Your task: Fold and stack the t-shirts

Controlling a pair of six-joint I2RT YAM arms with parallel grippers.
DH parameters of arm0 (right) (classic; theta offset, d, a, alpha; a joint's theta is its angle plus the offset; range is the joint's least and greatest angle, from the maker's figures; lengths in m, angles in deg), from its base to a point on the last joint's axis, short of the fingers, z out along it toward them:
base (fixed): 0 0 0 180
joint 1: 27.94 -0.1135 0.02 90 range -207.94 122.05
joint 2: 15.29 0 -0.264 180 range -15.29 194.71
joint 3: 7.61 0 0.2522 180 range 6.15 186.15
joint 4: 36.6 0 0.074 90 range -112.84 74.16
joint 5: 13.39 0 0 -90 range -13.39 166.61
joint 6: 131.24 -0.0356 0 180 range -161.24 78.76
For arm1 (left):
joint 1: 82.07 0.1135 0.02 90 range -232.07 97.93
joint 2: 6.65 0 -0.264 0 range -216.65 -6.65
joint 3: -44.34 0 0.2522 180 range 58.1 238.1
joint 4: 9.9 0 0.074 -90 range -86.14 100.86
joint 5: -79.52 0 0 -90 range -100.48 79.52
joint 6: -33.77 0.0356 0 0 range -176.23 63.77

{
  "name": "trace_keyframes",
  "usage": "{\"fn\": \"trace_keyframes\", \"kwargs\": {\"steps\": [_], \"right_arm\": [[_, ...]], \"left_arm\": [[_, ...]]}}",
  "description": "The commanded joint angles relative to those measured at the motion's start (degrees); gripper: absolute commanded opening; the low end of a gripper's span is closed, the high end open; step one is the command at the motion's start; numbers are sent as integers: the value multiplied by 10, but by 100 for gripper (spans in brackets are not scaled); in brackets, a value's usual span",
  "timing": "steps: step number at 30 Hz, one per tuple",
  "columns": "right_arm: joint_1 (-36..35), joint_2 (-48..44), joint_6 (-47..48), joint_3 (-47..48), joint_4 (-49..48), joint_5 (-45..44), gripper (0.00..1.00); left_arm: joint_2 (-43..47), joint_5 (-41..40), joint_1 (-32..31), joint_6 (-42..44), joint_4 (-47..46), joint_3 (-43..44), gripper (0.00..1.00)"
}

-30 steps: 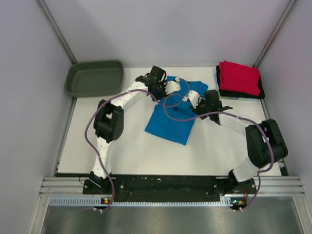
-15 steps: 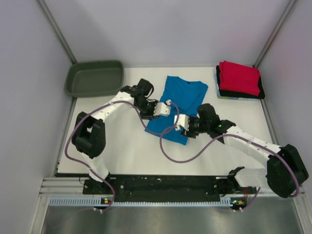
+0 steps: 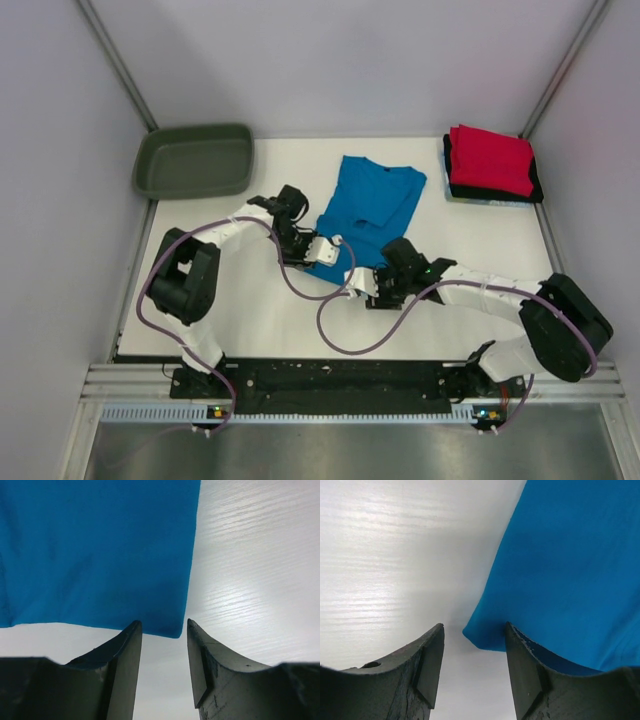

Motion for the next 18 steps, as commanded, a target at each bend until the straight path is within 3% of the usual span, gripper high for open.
{"fn": "trace_keyframes", "kwargs": {"steps": [1, 8, 12, 13, 16, 18], "right_arm": [[-7, 13, -8, 8, -20, -33, 50], [-10, 33, -21, 5, -46, -31, 44], [-10, 53, -32, 13, -40, -55, 23], [-10, 53, -32, 13, -37, -61, 17], [-10, 41, -36, 14, -29, -63, 0], [-10, 28, -38, 19, -15, -60, 0]], "left_arm": [[-1, 5, -9, 15, -25, -14, 46], [-22, -26, -13, 11, -24, -21, 46], [-31, -31, -15, -4, -37, -19, 42], [-31, -32, -16, -8, -40, -20, 36], [-26, -33, -19, -23, -37, -21, 2], [-12, -33, -20, -31, -31, -26, 0]]}}
